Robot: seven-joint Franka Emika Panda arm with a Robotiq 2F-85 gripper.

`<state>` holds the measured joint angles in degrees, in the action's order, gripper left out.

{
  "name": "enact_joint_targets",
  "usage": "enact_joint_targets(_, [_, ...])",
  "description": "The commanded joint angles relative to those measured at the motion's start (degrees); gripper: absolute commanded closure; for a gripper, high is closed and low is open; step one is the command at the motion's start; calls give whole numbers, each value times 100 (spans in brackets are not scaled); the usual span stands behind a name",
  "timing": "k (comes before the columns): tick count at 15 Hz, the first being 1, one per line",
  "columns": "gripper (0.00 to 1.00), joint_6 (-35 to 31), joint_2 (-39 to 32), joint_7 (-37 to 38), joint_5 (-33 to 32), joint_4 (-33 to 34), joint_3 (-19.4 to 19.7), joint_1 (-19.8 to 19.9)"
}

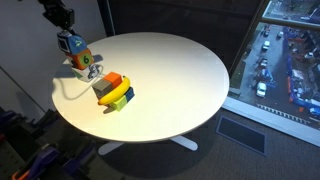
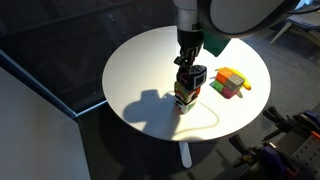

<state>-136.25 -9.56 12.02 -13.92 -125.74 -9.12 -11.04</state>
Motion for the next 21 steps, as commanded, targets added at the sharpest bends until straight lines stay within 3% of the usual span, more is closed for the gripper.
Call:
enact_joint_targets(1, [95, -79, -8, 100, -61, 35, 62, -57])
enact_joint_targets(14, [95, -152, -47, 95, -53, 1, 99, -49])
enact_joint_targets(15, [61, -150, -48, 91, -48, 1, 99, -49])
enact_joint_targets(17, [55, -142, -45, 84, -40, 1, 99, -48])
enact_joint_targets(21, [21, -132, -24, 77, -28, -2, 96, -47])
